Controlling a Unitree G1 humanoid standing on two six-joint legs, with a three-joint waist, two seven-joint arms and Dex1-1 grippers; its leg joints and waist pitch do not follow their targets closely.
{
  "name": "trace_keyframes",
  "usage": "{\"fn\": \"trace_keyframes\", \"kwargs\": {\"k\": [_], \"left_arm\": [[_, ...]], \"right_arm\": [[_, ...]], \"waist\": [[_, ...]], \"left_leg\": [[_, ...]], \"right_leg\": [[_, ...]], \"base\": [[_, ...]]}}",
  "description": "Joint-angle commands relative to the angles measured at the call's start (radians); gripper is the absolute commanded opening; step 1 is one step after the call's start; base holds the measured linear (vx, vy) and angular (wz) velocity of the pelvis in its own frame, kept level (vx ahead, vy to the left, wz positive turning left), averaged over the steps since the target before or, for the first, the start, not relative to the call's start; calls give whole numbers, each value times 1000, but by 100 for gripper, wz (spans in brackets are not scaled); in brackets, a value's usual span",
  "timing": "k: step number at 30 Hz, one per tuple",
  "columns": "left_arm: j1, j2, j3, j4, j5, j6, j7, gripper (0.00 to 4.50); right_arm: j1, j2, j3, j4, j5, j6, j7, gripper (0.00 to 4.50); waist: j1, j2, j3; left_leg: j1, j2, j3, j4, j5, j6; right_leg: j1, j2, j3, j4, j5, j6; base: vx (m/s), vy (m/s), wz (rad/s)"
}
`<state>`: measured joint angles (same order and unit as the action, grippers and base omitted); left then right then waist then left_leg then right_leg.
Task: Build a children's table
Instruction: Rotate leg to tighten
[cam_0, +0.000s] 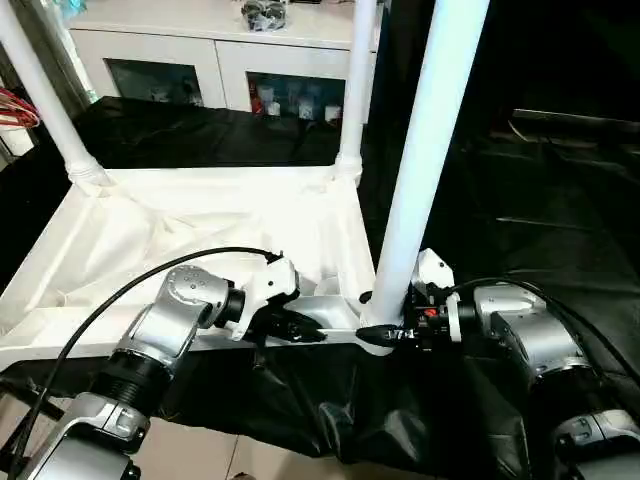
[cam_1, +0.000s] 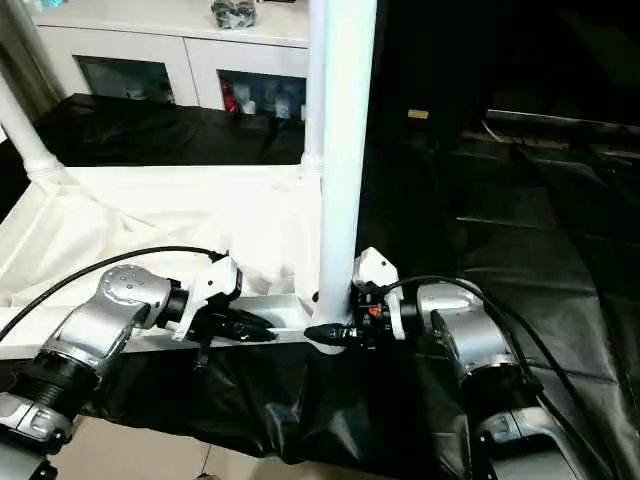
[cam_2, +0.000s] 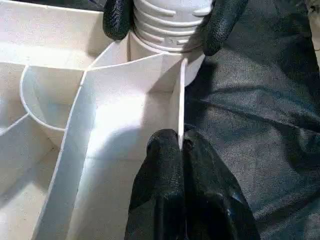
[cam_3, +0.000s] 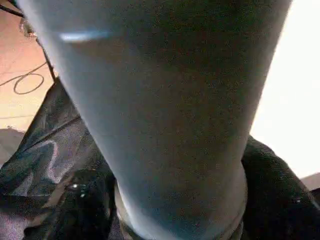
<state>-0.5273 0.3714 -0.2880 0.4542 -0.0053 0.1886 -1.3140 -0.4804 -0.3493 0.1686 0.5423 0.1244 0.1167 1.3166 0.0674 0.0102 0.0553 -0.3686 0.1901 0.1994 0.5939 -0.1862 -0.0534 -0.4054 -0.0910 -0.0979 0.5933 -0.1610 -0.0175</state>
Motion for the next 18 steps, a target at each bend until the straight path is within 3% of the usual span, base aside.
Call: {"fn": "trace_keyframes", "kwargs": {"k": [1, 4, 6, 9, 15, 16, 18], "left_arm": [[-45, -74, 27, -15, -17, -23, 129, 0], [-88, -147, 70, 63, 8, -52, 299, 0], [-104, -169, 76, 88, 18, -58, 347, 0], [-136, -217, 84, 132, 38, -49, 455, 0], [-180, -296, 103, 202, 58, -52, 597, 0], [-186, -315, 102, 217, 63, -60, 621, 0], [-183, -320, 96, 214, 62, -66, 612, 0]], "right_arm": [[7, 69, 35, 8, -4, -18, -63, 280], [-51, 166, -55, 126, -42, -48, -394, 278], [-71, 200, -87, 170, -43, -45, -504, 277], [-87, 267, -133, 223, -31, -44, -662, 276], [-120, 353, -170, 307, -47, -94, -837, 275], [-133, 372, -167, 329, -59, -125, -856, 275], [-139, 378, -179, 330, -44, -133, -846, 275]], "waist": [[-2, -11, -64], [-12, -11, -61], [-26, -14, -61], [-30, -14, -61], [-31, -10, -69], [-27, -11, -72], [-26, -8, -72]], "left_leg": [[16, 51, -22, -71, -236, 48], [16, 47, -27, -74, -260, 25], [16, 42, -31, -73, -280, 3], [17, 41, -28, -71, -276, 25], [15, 43, -25, -70, -228, 30], [13, 43, -22, -68, -202, 45], [10, 42, -22, -67, -185, 59]], "right_leg": [[42, -70, 58, -79, -363, -202], [42, -70, 54, -87, -422, -186], [42, -72, 50, -93, -492, -155], [38, -72, 53, -99, -488, -144], [41, -69, 54, -84, -356, -183], [45, -69, 56, -76, -294, -203], [49, -68, 56, -73, -261, -215]], "base": [[0, 0, 0], [0, 0, 0], [0, 0, 0], [0, 0, 0], [0, 0, 0], [0, 0, 0], [0, 0, 0]]}}
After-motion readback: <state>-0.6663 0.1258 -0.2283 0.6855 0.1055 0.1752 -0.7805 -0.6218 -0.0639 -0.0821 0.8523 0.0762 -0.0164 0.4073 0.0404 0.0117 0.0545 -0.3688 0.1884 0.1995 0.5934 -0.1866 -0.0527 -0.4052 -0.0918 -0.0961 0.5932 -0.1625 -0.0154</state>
